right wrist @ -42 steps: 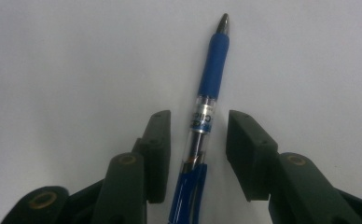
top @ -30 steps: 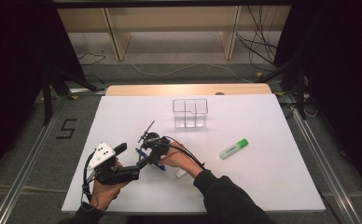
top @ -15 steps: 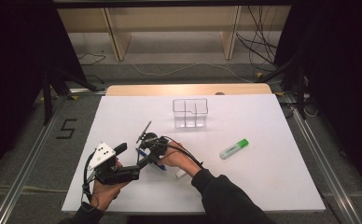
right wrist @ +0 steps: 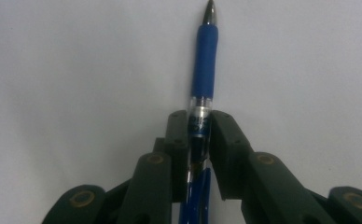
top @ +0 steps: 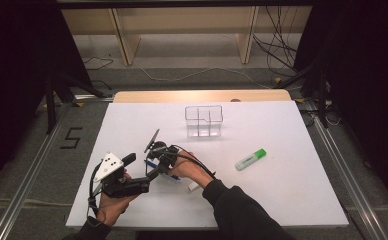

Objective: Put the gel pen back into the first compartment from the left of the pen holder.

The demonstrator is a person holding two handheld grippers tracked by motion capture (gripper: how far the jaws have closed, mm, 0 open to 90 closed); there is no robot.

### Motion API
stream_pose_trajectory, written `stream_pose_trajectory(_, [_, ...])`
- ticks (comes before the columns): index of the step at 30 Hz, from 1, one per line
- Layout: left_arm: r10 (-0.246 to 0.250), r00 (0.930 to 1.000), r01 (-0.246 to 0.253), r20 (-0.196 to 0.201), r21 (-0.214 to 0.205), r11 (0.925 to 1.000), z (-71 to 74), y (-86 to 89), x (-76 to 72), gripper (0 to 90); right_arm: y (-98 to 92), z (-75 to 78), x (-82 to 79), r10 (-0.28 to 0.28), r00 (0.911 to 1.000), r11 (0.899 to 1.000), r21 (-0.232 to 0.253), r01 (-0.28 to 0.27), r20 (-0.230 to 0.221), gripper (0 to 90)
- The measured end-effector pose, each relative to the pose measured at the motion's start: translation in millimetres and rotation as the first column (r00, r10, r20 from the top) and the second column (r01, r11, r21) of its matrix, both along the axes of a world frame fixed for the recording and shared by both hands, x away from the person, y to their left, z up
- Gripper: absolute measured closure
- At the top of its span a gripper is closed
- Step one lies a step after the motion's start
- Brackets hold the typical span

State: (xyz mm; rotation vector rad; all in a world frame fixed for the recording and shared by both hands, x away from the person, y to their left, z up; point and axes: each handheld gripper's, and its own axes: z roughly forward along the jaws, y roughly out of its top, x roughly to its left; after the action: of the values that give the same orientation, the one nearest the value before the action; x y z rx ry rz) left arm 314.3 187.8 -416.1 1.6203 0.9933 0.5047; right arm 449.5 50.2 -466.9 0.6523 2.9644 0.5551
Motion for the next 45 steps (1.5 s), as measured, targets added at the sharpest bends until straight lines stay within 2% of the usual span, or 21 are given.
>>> stream_pose_trajectory(2, [0.000,1.0000,0.000,-0.001,0.000,1.0000,-0.1,-0.1,0.1,5.9,0.3,0.1,1.2,-0.001,1.0000,1.000,-0.001,0.001,-0.007,79.4])
stream_pose_trajectory(9, [0.000,1.0000,0.000,0.000,0.000,1.0000,0.0,0.4,0.0,5.9,6.4,2.5,2.4,0.012,0.9999,0.999,-0.050,-0.013,-0.012,79.6])
stream_pose_trajectory(15, [0.001,1.0000,-0.001,0.000,0.000,1.0000,0.0,0.4,0.0,5.9,6.6,2.8,3.6,0.014,0.9997,0.999,-0.051,-0.015,-0.019,79.7])
stream_pose_trajectory(19, [0.009,1.0000,-0.009,0.003,-0.015,0.9998,0.0,0.0,-0.1,5.9,5.7,3.3,5.0,0.019,0.9996,0.999,-0.051,-0.020,-0.022,79.8])
stream_pose_trajectory(22, [0.007,1.0000,-0.007,0.003,-0.015,0.9999,0.2,0.3,-0.1,5.9,3.2,5.6,7.0,0.023,0.9997,0.999,-0.029,-0.023,-0.011,79.8])
stream_pose_trajectory(24, [0.008,1.0000,-0.008,0.004,-0.016,0.9998,0.2,0.6,-0.1,5.9,0.4,10.3,8.9,0.015,0.9999,1.000,0.001,-0.015,-0.001,79.9])
stream_pose_trajectory(26, [0.009,1.0000,-0.009,0.004,-0.017,0.9998,0.2,1.0,0.0,5.8,-3.1,15.5,11.3,0.002,0.9997,0.999,0.041,-0.003,0.023,79.8])
stream_pose_trajectory(28, [0.009,0.9999,-0.009,0.005,-0.017,0.9998,0.2,0.9,-0.2,5.8,-7.7,22.1,13.6,-0.021,0.9994,0.996,0.088,0.019,0.027,79.8])
stream_pose_trajectory(31, [0.010,0.9999,-0.010,0.003,-0.015,0.9998,0.2,0.7,-0.2,5.7,-15.6,33.2,16.7,-0.050,0.9973,0.987,0.158,0.041,0.053,79.8])
stream_pose_trajectory(36, [0.009,1.0000,-0.009,0.003,-0.015,0.9998,0.0,0.6,-0.1,5.7,-26.9,46.3,20.0,-0.101,0.9891,0.969,0.237,0.074,0.107,79.8])
stream_pose_trajectory(40, [0.008,1.0000,-0.008,0.001,-0.017,0.9998,-0.5,0.3,0.6,5.7,-38.6,58.5,22.4,-0.152,0.9775,0.942,0.321,0.099,0.146,79.8])
stream_pose_trajectory(42, [0.007,1.0000,-0.007,-0.001,-0.015,0.9999,-0.6,0.5,0.6,5.7,-46.1,65.8,23.7,-0.176,0.9686,0.921,0.376,0.100,0.175,79.8])
stream_pose_trajectory(45, [0.006,1.0000,-0.006,-0.002,-0.016,0.9999,-0.8,0.6,0.8,5.7,-54.8,74.0,26.0,-0.213,0.9550,0.899,0.424,0.109,0.206,79.8])
